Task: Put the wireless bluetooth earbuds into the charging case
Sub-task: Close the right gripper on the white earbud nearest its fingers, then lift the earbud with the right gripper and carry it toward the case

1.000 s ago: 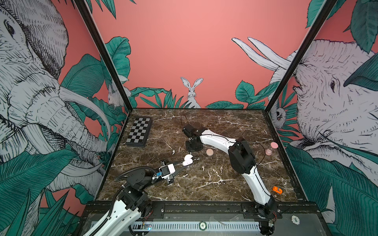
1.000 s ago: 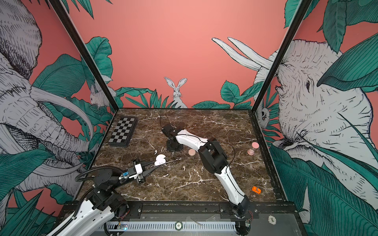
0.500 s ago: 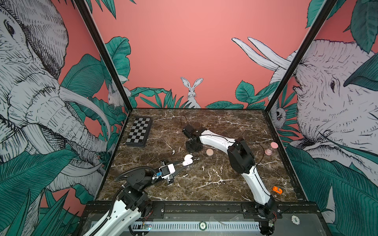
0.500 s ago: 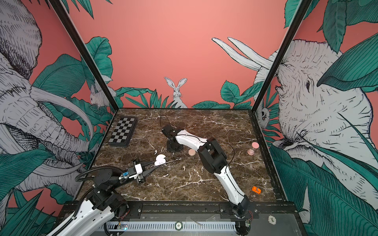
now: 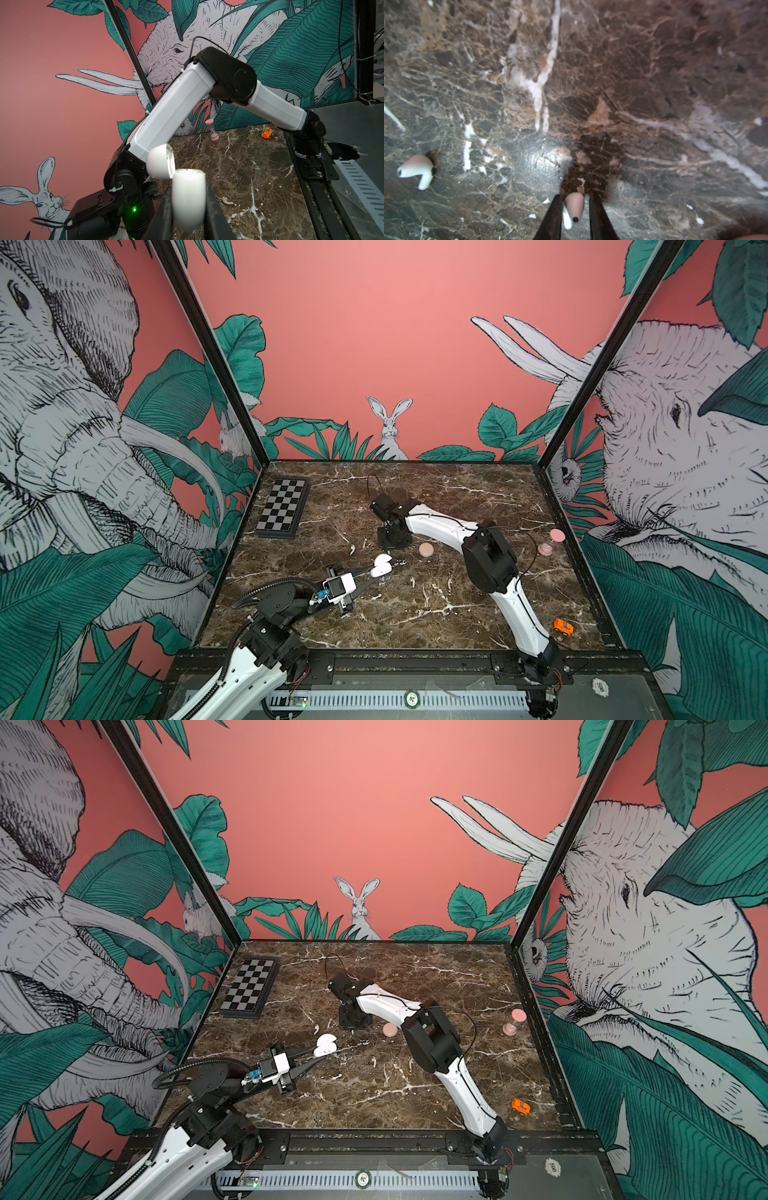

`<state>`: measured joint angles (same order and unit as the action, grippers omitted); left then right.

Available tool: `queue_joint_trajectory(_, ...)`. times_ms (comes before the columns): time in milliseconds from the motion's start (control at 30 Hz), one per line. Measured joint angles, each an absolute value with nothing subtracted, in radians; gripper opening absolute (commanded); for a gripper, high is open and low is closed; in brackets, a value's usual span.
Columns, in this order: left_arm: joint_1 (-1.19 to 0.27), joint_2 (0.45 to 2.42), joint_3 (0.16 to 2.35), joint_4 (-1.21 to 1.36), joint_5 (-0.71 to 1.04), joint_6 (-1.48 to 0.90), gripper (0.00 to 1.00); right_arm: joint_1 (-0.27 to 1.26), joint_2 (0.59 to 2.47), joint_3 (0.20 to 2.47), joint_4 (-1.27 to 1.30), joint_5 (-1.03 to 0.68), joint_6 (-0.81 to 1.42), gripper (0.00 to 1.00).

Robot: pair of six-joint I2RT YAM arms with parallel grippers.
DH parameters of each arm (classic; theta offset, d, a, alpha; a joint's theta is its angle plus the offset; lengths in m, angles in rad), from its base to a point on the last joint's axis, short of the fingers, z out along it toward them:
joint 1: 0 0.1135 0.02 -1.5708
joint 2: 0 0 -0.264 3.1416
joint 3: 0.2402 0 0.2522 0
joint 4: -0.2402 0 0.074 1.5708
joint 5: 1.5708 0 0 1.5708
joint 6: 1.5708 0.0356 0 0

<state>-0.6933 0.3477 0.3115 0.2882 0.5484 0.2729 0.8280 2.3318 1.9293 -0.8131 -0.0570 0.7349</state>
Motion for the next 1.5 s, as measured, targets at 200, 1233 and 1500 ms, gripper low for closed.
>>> queue_joint_trajectory(200, -0.693, 0.348, 0.311, 0.288, 0.548, 0.273, 0.0, 0.826, 2.332, 1.924, -0.802, -0.062, 0.749, 0.21)
queue_joint_trajectory(1233, -0.693, 0.353, 0.311, 0.286, 0.548, 0.273, 0.0, 0.796, 2.242, 1.745, -0.623, -0.121, 0.836, 0.15)
queue_joint_trajectory(1500, -0.693, 0.354, 0.311, 0.286, 0.548, 0.273, 0.0, 0.78, 2.192, 1.645, -0.518, -0.154, 0.879, 0.13)
